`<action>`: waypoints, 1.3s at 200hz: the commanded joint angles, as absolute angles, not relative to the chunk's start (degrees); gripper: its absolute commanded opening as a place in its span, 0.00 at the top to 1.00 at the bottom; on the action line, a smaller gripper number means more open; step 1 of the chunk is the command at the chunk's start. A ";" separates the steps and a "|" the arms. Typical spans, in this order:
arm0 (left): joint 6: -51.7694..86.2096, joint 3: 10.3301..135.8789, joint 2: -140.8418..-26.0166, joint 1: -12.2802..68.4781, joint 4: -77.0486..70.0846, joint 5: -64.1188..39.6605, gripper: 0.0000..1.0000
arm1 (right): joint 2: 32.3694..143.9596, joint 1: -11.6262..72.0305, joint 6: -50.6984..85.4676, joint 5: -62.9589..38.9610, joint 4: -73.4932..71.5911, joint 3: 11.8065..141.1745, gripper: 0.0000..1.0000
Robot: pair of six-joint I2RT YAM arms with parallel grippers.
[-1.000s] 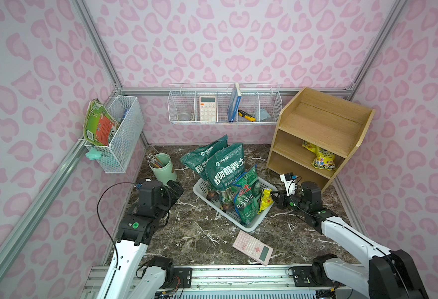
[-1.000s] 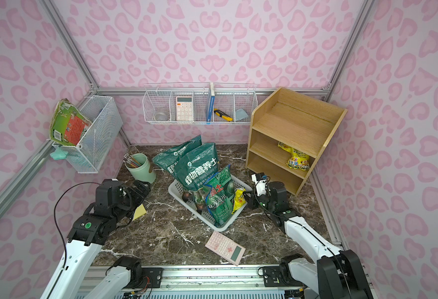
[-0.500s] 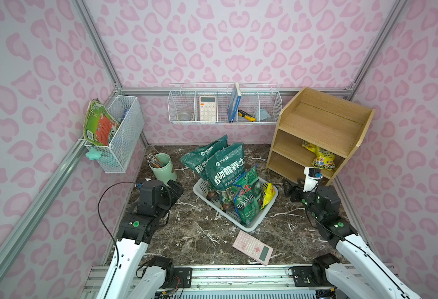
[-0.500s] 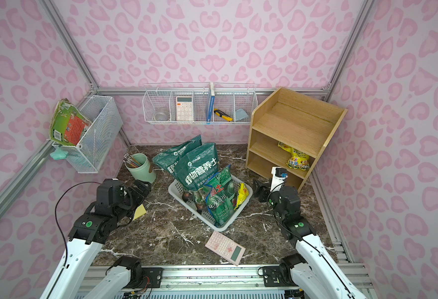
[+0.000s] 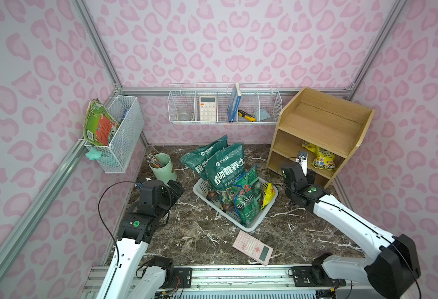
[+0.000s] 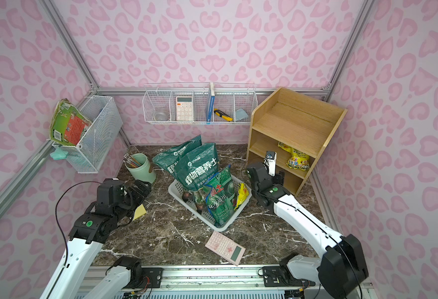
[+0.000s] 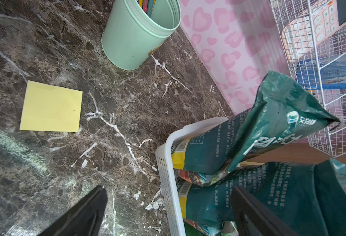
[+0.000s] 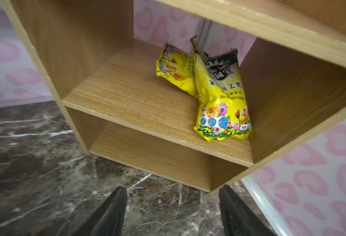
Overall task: Take down the fertilizer bag from the shelf
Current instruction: Pick up the fertilizer bag from the shelf.
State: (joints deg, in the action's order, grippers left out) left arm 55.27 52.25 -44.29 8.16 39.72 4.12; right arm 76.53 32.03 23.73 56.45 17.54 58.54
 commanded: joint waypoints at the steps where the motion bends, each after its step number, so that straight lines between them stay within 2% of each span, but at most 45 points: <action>1: 54.06 52.44 -44.21 8.09 39.24 5.48 0.01 | 83.39 32.49 24.56 69.62 27.40 65.21 0.25; 21: 53.89 52.25 -43.95 8.00 39.30 5.98 0.01 | 89.79 33.77 16.09 77.97 29.44 69.93 0.22; 35: 53.90 52.21 -43.73 8.02 39.32 6.20 0.01 | 93.37 34.22 15.65 82.49 35.60 73.42 0.20; 57: 54.05 52.04 -43.74 8.04 39.24 6.15 0.01 | 96.79 31.31 16.76 74.91 45.40 80.67 0.20; 106: 53.98 52.06 -44.56 7.93 39.31 5.98 0.01 | 96.78 28.05 5.47 67.72 43.26 81.56 0.21; 170: 53.97 52.22 -44.25 7.91 39.50 5.89 0.01 | 97.91 22.05 2.99 63.17 40.99 80.93 0.26; 232: 54.09 52.45 -43.77 7.85 39.49 5.83 0.01 | 105.52 19.70 6.45 63.39 45.15 87.44 0.38; 260: 54.06 52.55 -43.86 7.79 39.42 5.54 0.01 | 106.90 17.45 9.73 64.20 47.34 88.43 0.39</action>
